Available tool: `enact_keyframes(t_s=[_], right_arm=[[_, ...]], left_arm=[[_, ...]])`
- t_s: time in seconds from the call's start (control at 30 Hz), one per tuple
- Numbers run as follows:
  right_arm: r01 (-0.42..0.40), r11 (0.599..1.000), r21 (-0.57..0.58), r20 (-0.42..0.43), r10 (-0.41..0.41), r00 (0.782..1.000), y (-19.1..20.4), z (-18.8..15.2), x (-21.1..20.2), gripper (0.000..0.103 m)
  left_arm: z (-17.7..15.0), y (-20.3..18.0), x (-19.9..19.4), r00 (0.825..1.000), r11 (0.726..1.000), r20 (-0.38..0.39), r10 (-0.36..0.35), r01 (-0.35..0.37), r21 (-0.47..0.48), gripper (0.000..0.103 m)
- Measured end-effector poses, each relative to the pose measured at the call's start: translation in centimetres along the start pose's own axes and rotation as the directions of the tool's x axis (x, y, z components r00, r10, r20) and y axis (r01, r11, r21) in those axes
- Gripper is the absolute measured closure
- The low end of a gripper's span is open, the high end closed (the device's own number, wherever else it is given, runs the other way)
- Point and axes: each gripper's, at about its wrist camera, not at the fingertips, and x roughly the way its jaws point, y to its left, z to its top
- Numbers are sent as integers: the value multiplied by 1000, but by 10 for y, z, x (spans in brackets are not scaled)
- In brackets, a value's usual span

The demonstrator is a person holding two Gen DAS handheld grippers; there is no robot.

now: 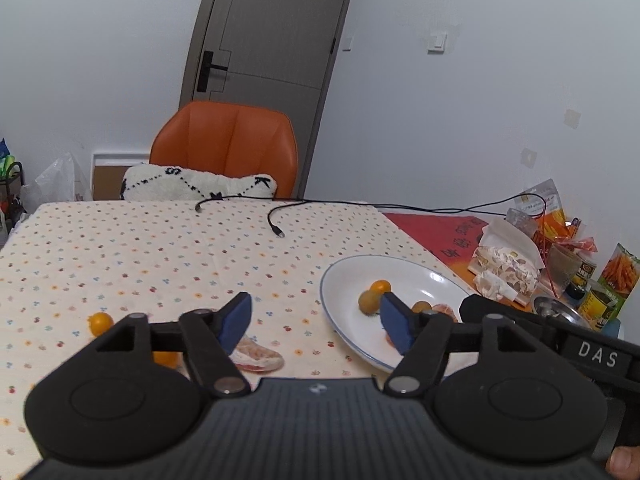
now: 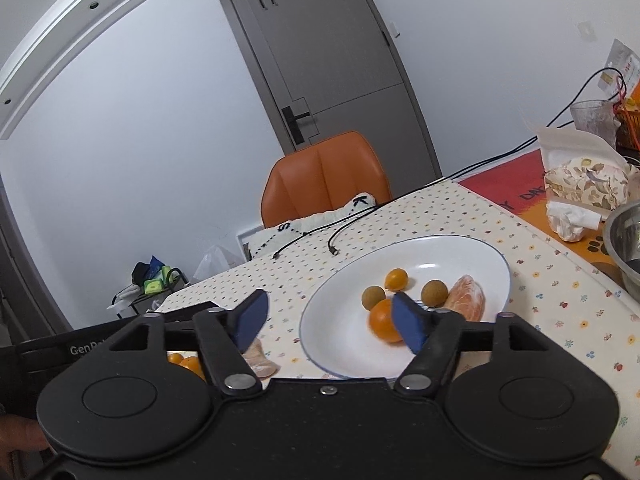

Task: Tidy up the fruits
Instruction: 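Withdraw both tools from the plate toward the remaining fruit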

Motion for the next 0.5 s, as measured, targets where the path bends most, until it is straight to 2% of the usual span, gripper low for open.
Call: enact_keyframes(t_s=[0.13,0.33,0.5], right_arm=[[-3,1000,-10,3,3,1000,9,0,-3,15],[-23,1000,-3,8,23,1000,17,1,-6,1],[-34,999,16,6,34,999,23,0,-6,0]], left_arm=[[2,8,-9,1000,1000,5,16,-16,-13,22],[5,26,-20,999,997,-10,40,-41,-60,21],[7,38,-31,998,995,3,68,-68,-72,21]])
